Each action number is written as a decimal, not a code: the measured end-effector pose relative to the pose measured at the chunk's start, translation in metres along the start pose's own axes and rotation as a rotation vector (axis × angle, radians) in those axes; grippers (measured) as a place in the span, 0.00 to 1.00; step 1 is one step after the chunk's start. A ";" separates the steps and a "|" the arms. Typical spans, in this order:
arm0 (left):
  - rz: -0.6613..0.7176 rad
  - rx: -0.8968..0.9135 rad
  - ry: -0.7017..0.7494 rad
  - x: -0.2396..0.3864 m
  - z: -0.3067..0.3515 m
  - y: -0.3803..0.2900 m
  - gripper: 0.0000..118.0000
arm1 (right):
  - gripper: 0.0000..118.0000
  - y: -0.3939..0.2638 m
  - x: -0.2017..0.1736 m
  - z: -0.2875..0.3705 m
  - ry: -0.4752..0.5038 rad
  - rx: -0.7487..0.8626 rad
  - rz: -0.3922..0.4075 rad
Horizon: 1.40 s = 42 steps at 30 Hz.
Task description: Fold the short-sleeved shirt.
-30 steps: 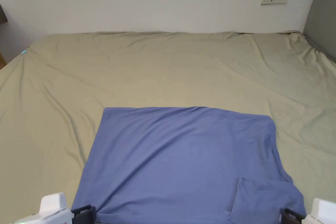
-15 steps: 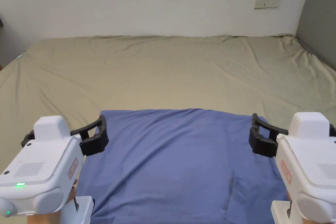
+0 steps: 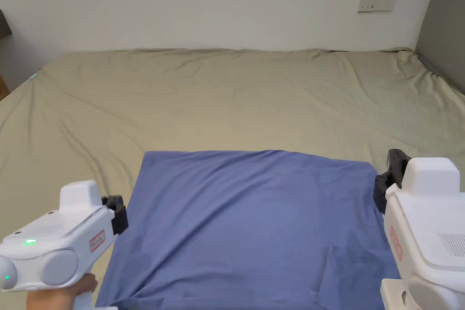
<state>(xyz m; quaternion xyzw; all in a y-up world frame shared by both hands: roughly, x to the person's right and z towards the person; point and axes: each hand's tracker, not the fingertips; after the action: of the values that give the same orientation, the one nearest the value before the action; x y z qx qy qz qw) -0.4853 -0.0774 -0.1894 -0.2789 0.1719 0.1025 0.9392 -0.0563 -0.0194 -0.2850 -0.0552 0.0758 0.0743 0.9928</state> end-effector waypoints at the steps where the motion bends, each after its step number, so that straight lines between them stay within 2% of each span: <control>1: 0.029 -0.013 -0.010 -0.010 -0.003 -0.008 0.00 | 0.01 -0.001 0.000 0.000 -0.002 -0.002 0.000; 3: 0.069 -0.082 -0.027 -0.030 -0.009 -0.028 0.00 | 0.01 -0.003 0.002 -0.001 -0.004 -0.010 0.002; 7: 0.048 -0.204 0.033 -0.058 -0.015 -0.066 0.00 | 0.01 -0.009 0.005 -0.001 -0.009 -0.033 0.000; 9: 0.085 -0.260 0.041 -0.068 -0.015 -0.081 0.00 | 0.01 -0.012 0.006 -0.003 -0.010 -0.050 -0.001; 10: 0.104 -0.285 0.027 -0.072 -0.016 -0.086 0.03 | 0.01 -0.014 0.006 -0.002 -0.011 -0.057 0.000; 11: 0.113 -0.299 0.031 -0.075 -0.017 -0.091 0.15 | 0.01 -0.016 0.006 -0.002 -0.013 -0.062 0.003; 12: 0.126 -0.314 0.021 -0.080 -0.019 -0.096 0.32 | 0.01 -0.018 0.007 -0.003 -0.015 -0.067 0.005; 14: 0.159 -0.337 0.002 -0.082 -0.021 -0.104 0.78 | 0.01 -0.022 0.007 -0.003 -0.016 -0.083 0.010; 15: 0.162 -0.348 -0.003 -0.082 -0.023 -0.108 0.90 | 0.01 -0.024 0.008 -0.004 -0.016 -0.088 0.009; 16: 0.161 -0.347 0.003 -0.085 -0.028 -0.112 0.94 | 0.02 -0.025 0.008 -0.005 -0.017 -0.094 0.009; 19: 0.127 -0.337 0.003 -0.076 -0.033 -0.119 0.92 | 0.02 -0.032 0.012 -0.007 -0.026 -0.113 0.014; 20: 0.110 -0.347 -0.001 -0.072 -0.038 -0.122 0.84 | 0.02 -0.034 0.013 -0.008 -0.027 -0.120 0.015; 21: 0.094 -0.357 -0.008 -0.068 -0.041 -0.125 0.70 | 0.02 -0.037 0.015 -0.009 -0.031 -0.131 0.016; 23: 0.058 -0.372 -0.034 -0.062 -0.049 -0.131 0.34 | 0.02 -0.043 0.019 -0.009 -0.037 -0.149 0.012; 27: -0.024 -0.372 0.009 -0.046 -0.052 -0.137 0.30 | 0.02 -0.060 0.033 -0.009 -0.051 -0.220 -0.006; 28: -0.017 -0.383 0.005 -0.043 -0.049 -0.133 0.25 | 0.02 -0.065 0.038 -0.009 -0.060 -0.250 -0.015; 29: -0.003 -0.385 -0.024 -0.044 -0.048 -0.130 0.08 | 0.03 -0.073 0.044 -0.012 -0.066 -0.297 -0.024; 30: 0.021 -0.379 -0.038 -0.043 -0.046 -0.129 0.07 | 0.06 -0.083 0.050 -0.013 -0.066 -0.344 -0.040; 31: 0.016 -0.384 -0.022 -0.042 -0.047 -0.127 0.07 | 0.14 -0.094 0.056 -0.017 -0.056 -0.402 -0.058; 34: 0.016 -0.348 -0.030 -0.044 -0.039 -0.120 0.07 | 0.68 -0.131 0.071 -0.027 -0.045 -0.605 -0.094; 35: 0.030 -0.339 -0.038 -0.045 -0.036 -0.116 0.07 | 0.89 -0.147 0.074 -0.031 -0.041 -0.676 -0.102; 36: 0.044 -0.328 -0.044 -0.044 -0.033 -0.113 0.07 | 0.96 -0.163 0.077 -0.032 -0.040 -0.716 -0.120; 40: 0.047 -0.315 -0.047 -0.042 -0.030 -0.107 0.07 | 0.94 -0.204 0.073 -0.036 -0.022 -0.821 -0.123; 42: 0.048 -0.317 -0.045 -0.041 -0.031 -0.107 0.07 | 0.81 -0.214 0.070 -0.042 -0.020 -0.829 -0.108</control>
<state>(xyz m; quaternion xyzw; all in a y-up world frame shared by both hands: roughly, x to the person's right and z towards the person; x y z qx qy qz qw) -0.5009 -0.1868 -0.1462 -0.4168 0.1390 0.1572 0.8844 0.0400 -0.2253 -0.3164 -0.4533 0.0269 0.0469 0.8897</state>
